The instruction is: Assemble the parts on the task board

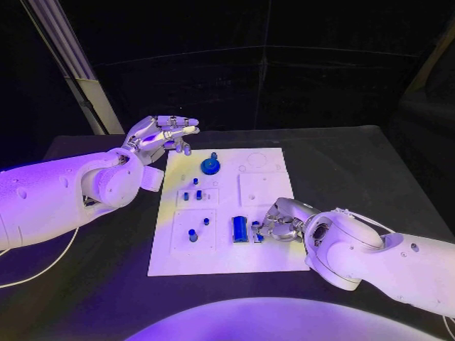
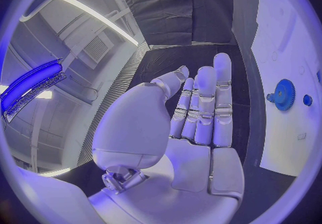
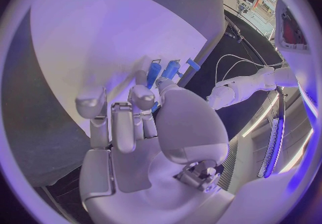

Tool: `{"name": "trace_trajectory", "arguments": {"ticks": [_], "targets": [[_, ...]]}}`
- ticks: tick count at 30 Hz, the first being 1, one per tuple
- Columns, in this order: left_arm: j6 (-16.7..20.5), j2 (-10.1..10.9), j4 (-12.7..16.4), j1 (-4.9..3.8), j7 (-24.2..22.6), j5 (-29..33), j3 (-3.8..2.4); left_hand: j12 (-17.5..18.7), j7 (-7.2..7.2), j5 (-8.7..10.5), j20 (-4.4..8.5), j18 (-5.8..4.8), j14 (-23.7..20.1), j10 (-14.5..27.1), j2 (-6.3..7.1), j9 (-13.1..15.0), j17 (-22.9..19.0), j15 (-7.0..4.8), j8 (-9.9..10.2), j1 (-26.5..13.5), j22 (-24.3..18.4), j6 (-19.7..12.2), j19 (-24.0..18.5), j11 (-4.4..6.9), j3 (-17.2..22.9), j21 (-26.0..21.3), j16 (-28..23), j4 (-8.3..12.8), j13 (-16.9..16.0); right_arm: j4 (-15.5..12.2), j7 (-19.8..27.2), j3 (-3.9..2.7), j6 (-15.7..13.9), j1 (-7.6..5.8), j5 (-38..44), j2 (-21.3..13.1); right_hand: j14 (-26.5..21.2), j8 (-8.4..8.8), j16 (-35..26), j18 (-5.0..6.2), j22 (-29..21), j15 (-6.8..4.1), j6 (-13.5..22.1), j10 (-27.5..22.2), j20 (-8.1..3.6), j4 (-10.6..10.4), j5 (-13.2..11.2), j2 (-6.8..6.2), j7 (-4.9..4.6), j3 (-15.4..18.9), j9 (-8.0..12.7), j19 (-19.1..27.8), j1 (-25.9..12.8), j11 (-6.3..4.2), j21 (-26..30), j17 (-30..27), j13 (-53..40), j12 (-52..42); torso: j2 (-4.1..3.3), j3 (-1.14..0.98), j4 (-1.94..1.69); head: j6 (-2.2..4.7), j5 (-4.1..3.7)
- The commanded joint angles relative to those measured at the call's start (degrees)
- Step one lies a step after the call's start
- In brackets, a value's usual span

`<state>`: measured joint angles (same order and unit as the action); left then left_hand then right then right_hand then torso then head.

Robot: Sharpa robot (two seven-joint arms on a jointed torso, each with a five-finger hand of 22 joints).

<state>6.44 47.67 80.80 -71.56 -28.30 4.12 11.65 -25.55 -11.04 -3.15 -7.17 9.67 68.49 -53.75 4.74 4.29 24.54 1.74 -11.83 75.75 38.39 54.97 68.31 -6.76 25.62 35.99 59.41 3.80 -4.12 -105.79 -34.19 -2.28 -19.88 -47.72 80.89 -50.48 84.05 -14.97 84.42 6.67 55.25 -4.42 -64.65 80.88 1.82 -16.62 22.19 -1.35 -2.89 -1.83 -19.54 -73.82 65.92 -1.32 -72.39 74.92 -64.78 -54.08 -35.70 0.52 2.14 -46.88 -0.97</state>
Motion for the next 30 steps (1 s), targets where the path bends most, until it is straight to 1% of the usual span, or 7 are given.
{"name": "trace_trajectory", "arguments": {"ticks": [1, 5, 17, 23, 26, 27, 30], "targets": [[-0.66, -0.03, 0.11, -0.08, -0.08, 0.12, -0.04, -0.3, -0.05, -0.23, -0.08, 0.81, -0.56, 0.41, -0.58, -0.07, -0.06, -0.03, -0.28, -0.22, -0.07, -0.33, -0.47, -0.17, 0.03, -0.39, -0.02, 0.23, 0.06, -0.19, 0.1, 0.0, 0.4, -0.05, 1.06, -0.03, 4.09, -0.12, 0.27, -0.21, 0.07, -0.51, -0.54, 0.54, -0.26, -0.01, -3.94, 0.09, 0.08, 1.67, -0.23, 0.0, -1.75, -0.1, -0.16, 5.35, -0.14, -0.29, -0.04, 0.02, 0.07, 0.03, -0.11], [-0.65, 0.0, 0.12, -0.08, -0.07, 0.12, -0.04, -0.3, -0.05, -0.23, -0.08, 0.81, -0.56, 0.41, -0.58, -0.07, -0.06, -0.03, -0.28, -0.22, -0.07, -0.33, -0.47, -0.17, 0.03, -0.39, -0.02, 0.23, 0.06, -0.41, 0.25, 0.0, 0.27, -0.05, 1.14, -0.24, 4.11, -0.15, 0.31, -0.21, 0.12, -0.55, -0.53, 0.62, -0.31, -0.08, -9.61, 0.52, 0.14, 4.7, -0.7, -0.01, -4.53, -0.13, -0.14, 5.47, -0.42, -0.42, -0.01, -0.03, 0.05, 0.01, -0.1], [-0.56, 0.22, 0.18, -0.08, -0.1, 0.12, -0.04, -0.3, -0.05, -0.23, -0.08, 0.81, -0.56, 0.41, -0.58, -0.07, -0.06, -0.03, -0.28, -0.22, -0.07, -0.33, -0.47, -0.17, 0.03, -0.39, -0.02, 0.23, 0.06, -1.56, 2.5, 0.0, -1.63, -0.04, 0.55, -2.46, 3.99, 0.57, -0.02, -0.08, -0.68, -0.39, 0.86, 0.03, -0.25, 0.69, -8.93, 0.44, -0.26, 6.36, -0.96, 0.45, -1.67, 0.13, 0.36, 4.97, 0.11, 0.79, 0.11, 0.0, 0.13, -0.01, -0.02], [-0.53, 0.11, -0.24, -0.07, -0.39, 0.12, -0.04, -0.43, -0.07, -0.22, -0.1, 0.8, -0.63, 0.53, -0.58, -0.08, -0.17, -0.01, -0.38, -0.31, -0.13, -0.42, -0.48, -0.19, -0.04, -0.45, 0.02, 0.27, 0.08, -0.63, 17.96, -0.84, -5.86, -0.22, -12.18, -5.22, 2.08, 4.16, -4.94, 1.54, -10.54, 1.36, 7.54, -6.94, 1.19, 3.12, -7.02, 0.0, -2.89, 6.66, 0.33, 5.89, 6.01, 2.33, 6.39, -2.5, 10.98, 17.17, 0.48, 0.16, 0.1, 0.66, -0.41], [-0.7, -0.07, -0.62, -0.07, -0.73, 0.13, -0.03, -0.52, -0.03, -0.2, -0.13, 0.78, -0.68, 0.6, -0.46, -0.08, -0.24, 0.03, -0.45, -0.59, -0.17, -0.46, -0.5, -0.21, -0.24, -0.51, 0.03, 0.18, 0.09, 1.27, 27.1, -1.49, -5.64, -0.92, -22.33, -5.69, -1.76, 5.04, -13.99, 3.75, -24.52, 2.33, 9.82, -12.4, 2.12, 4.86, -7.53, 0.98, -4.14, 5.96, 0.76, 13.94, 11.07, 3.44, 16.4, -13.72, 17.02, 25.6, 0.88, 0.38, 0.2, 1.3, -0.7], [-0.85, -0.2, -0.9, -0.06, -0.93, 0.26, -0.03, -0.55, 0.02, -0.2, -0.15, 0.78, -0.73, 0.64, -0.42, -0.08, -0.28, 0.04, -0.49, -0.75, -0.2, -0.48, -0.53, -0.19, -0.34, -0.56, 0.03, 0.12, 0.1, 2.61, 31.31, -1.68, -5.09, -1.54, -27.79, -5.66, 5.95, 5.27, 5.58, 3.57, -25.94, 3.3, 10.45, -13.89, 2.78, 5.42, -7.94, 1.46, -4.95, 5.52, 0.96, 15.11, 13.0, 4.09, 18.87, 15.08, 19.34, 28.27, 1.04, 0.46, 0.19, 1.58, -0.84], [-1.21, -0.86, -2.05, -0.02, -1.49, 1.53, -0.03, -0.67, 0.28, -0.21, -0.23, 0.82, -1.53, 0.87, -0.24, -0.06, -0.72, 0.09, -0.76, -1.43, -0.55, -0.5, -1.11, -0.06, -0.94, -1.16, -0.47, -0.14, 0.19, 7.33, 41.14, -2.03, -2.75, -3.43, -41.53, -4.92, 5.3, 6.18, 4.86, 3.37, -30.84, 5.55, 11.84, -19.25, 4.91, 6.43, -10.28, 2.1, -6.53, 4.51, 1.83, 18.6, 17.43, 6.29, 27.14, 14.18, 27.76, 37.5, 1.91, 0.82, 0.24, 2.26, -1.02]]}}
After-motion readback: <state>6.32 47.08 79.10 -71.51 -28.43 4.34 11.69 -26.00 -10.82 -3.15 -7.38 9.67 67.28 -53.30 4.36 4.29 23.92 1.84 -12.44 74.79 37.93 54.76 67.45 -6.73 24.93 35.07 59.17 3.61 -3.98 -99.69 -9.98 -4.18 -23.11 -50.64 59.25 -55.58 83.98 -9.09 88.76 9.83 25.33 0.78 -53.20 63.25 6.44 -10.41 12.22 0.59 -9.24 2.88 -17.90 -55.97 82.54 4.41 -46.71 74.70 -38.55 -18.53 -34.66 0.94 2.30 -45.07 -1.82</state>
